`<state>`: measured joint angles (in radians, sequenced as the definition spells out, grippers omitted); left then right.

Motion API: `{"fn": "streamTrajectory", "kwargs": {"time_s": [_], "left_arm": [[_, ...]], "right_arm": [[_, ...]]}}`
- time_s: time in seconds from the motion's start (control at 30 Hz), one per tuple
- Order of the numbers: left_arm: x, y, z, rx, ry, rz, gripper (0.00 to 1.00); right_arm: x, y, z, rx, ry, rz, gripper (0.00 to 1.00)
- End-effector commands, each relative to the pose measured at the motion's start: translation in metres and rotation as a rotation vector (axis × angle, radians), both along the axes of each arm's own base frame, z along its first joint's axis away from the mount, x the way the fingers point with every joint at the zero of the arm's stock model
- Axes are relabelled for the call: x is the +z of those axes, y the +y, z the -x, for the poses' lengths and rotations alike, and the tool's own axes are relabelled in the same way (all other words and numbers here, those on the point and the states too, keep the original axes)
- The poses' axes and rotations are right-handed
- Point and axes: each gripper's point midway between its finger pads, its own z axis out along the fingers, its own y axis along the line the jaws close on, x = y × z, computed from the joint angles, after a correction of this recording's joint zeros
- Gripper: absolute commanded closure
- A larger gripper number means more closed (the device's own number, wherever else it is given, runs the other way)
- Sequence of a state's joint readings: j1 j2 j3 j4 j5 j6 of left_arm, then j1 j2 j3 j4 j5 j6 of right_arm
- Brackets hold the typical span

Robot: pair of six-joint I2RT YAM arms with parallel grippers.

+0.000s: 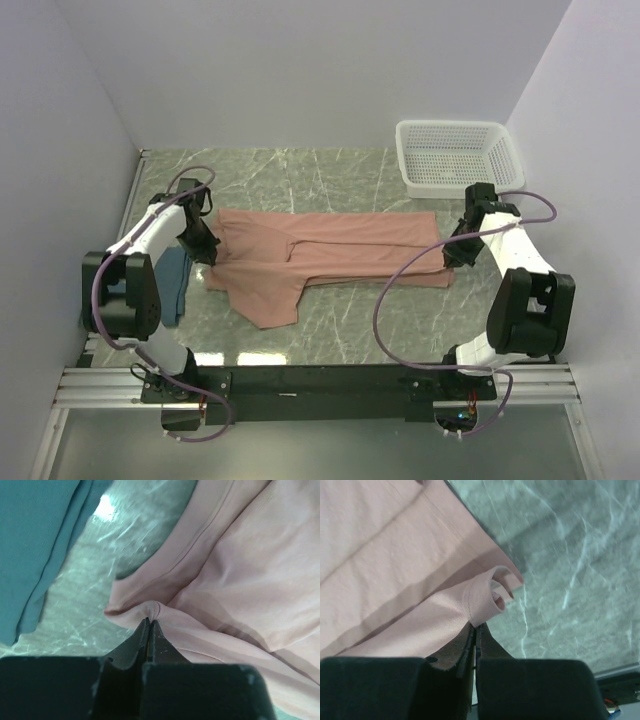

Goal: Fold and stack the t-shirts
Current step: Fold the tshirt

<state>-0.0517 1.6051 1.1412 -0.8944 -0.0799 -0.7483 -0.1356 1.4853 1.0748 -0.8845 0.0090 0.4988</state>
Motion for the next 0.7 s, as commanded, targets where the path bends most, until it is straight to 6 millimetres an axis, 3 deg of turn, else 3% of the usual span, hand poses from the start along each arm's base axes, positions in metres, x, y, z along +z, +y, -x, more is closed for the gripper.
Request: {"fn": "streamTrajectory", "kwargs": {"time_s": [0.0,0.23,0.5,0.57,0.6,0.67], "left_arm": [[0.013,0.012,-0.025,-0.003,-0.059,-0.056,0.99],[0.009,0.018,-0.055,-0.020,-0.061,-0.095,0.99],[0.003,0.022,-0.069,-0.017,-0.061,-0.118,0.96],[0.001,0.021,-0.069,-0.018,-0.061,-0.116,0.91],[0.000,0.021,-0.069,-0.015,-0.062,-0.114,0.82],[0.009,0.021,-0.070,-0.009,-0.097,-0.115,0.74]], "right_arm": [[0.006,-0.012,-0.028,0.005,-0.058,0.043,0.98],[-0.010,-0.012,-0.044,0.005,-0.038,0.022,0.97],[-0.021,-0.009,-0.060,0.008,-0.044,0.004,0.93],[-0.019,-0.003,-0.065,0.024,-0.056,-0.034,0.86],[-0.017,-0.002,-0.067,0.027,-0.061,-0.038,0.75],[-0.012,-0.001,-0.069,0.035,-0.080,-0.043,0.63]]}}
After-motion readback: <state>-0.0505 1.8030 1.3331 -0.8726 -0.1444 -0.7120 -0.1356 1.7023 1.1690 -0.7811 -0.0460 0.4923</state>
